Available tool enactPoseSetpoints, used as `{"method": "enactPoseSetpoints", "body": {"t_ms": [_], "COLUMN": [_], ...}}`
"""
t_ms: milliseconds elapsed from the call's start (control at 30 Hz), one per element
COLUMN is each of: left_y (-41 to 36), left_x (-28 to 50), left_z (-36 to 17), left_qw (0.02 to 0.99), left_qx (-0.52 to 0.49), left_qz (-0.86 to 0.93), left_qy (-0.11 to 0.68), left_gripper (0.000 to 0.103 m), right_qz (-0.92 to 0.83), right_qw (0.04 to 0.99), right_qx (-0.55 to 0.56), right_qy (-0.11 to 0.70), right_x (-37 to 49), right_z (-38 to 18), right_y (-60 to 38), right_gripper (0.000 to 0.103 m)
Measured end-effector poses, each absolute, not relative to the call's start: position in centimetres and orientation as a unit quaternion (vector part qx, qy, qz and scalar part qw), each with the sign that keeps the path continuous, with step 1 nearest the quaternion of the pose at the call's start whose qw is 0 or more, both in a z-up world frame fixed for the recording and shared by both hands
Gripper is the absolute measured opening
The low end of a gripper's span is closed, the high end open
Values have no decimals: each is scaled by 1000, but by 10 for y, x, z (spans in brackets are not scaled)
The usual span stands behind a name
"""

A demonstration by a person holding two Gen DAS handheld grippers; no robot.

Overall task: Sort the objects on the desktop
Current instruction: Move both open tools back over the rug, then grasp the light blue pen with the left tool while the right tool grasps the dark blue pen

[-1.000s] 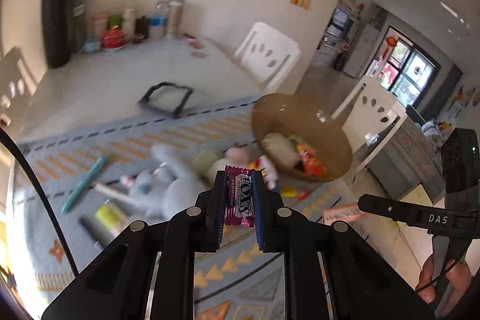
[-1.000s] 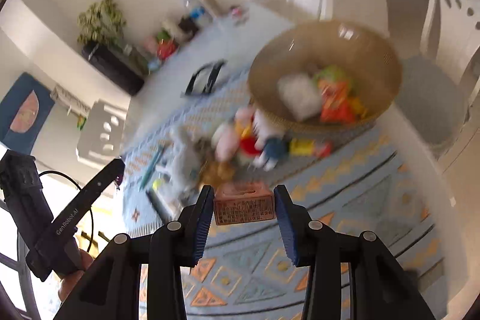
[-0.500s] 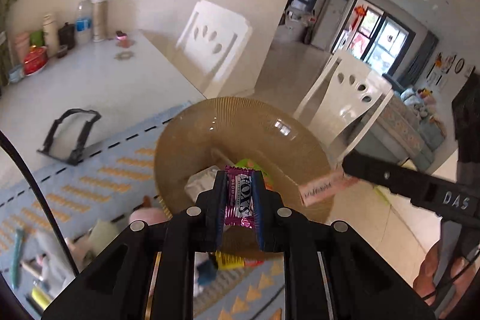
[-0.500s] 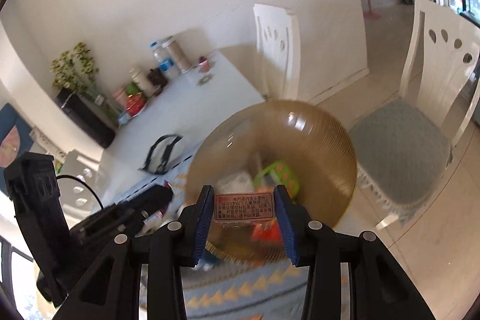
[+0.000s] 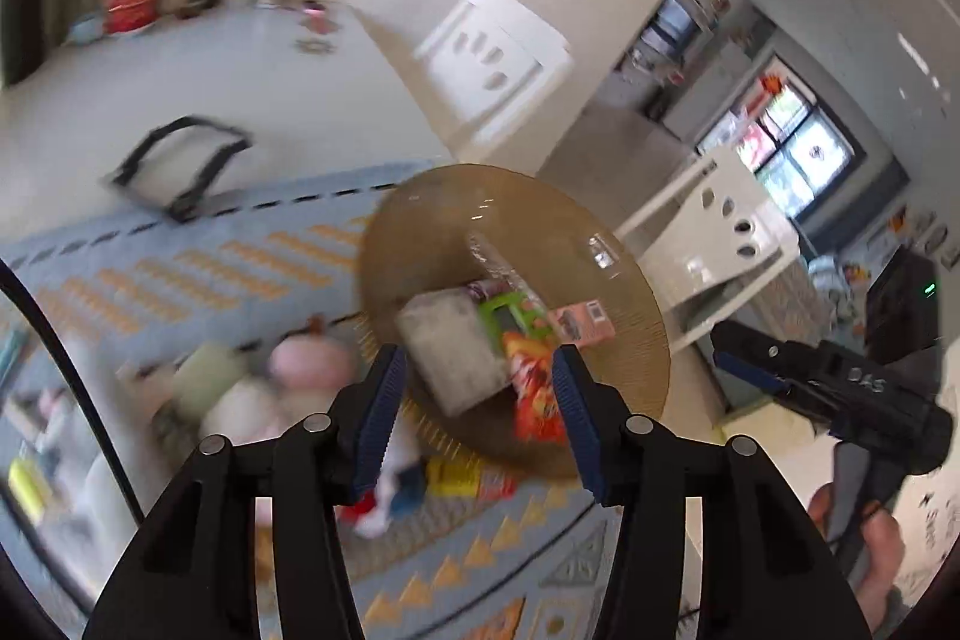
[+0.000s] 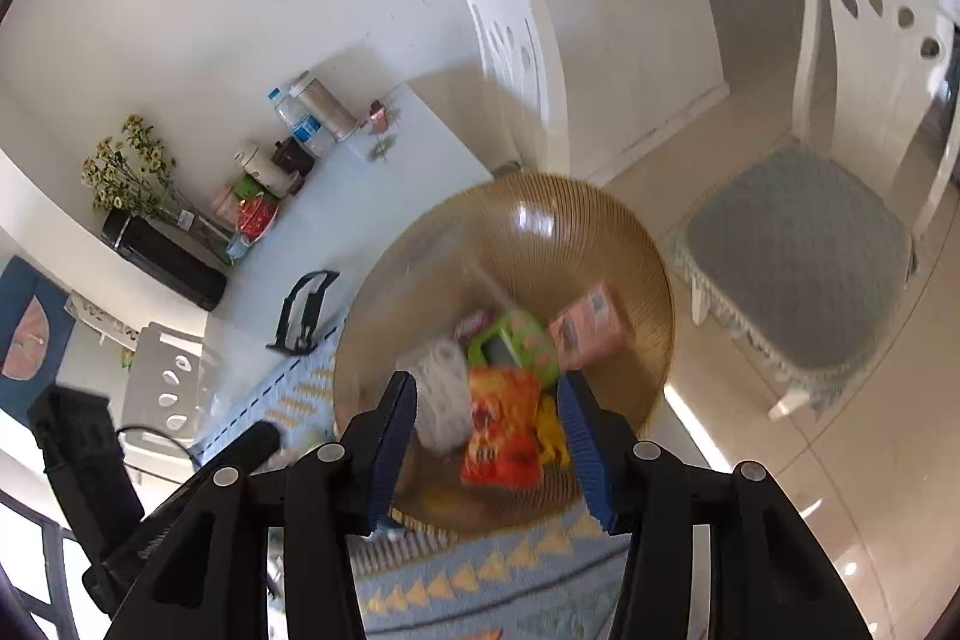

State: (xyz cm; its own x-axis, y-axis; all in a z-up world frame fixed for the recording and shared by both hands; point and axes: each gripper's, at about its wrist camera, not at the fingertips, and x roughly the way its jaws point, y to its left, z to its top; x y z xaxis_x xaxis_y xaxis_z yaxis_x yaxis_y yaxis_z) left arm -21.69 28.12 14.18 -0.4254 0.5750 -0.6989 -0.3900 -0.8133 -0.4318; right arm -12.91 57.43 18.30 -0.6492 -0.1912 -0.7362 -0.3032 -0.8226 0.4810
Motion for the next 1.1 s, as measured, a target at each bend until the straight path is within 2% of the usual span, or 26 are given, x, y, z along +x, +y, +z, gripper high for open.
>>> {"method": "enactPoseSetpoints", "body": {"t_ms": [133,333,533,633,733,933,1100], "left_y": [227,123,13,-19,-34,-32,-23], "left_x": [-178,-142,-140,-154,-182,-249,-285], "left_z": [139,121,105,104,99,67,38], "left_qw": [262,200,118,108,122,144,199], "left_qx": [-456,-474,-474,-471,-478,-503,-518], "left_qz": [841,844,854,859,859,852,832], "left_qy": [-127,-152,-176,-169,-137,-22,0], "left_gripper": [52,52,52,52,52,52,52], "right_qz": [850,848,825,820,819,816,814], "right_qw": [10,-29,-62,-82,-99,-147,-225], "right_qx": [-438,-468,-507,-517,-527,-537,-533], "right_qy": [293,245,241,232,204,158,45], "right_x": [-108,-93,-100,-105,-112,-123,-132], "right_z": [178,180,161,156,154,142,116], "right_y": [549,475,392,354,318,246,157], "right_gripper": [49,50,51,51,51,51,51]}}
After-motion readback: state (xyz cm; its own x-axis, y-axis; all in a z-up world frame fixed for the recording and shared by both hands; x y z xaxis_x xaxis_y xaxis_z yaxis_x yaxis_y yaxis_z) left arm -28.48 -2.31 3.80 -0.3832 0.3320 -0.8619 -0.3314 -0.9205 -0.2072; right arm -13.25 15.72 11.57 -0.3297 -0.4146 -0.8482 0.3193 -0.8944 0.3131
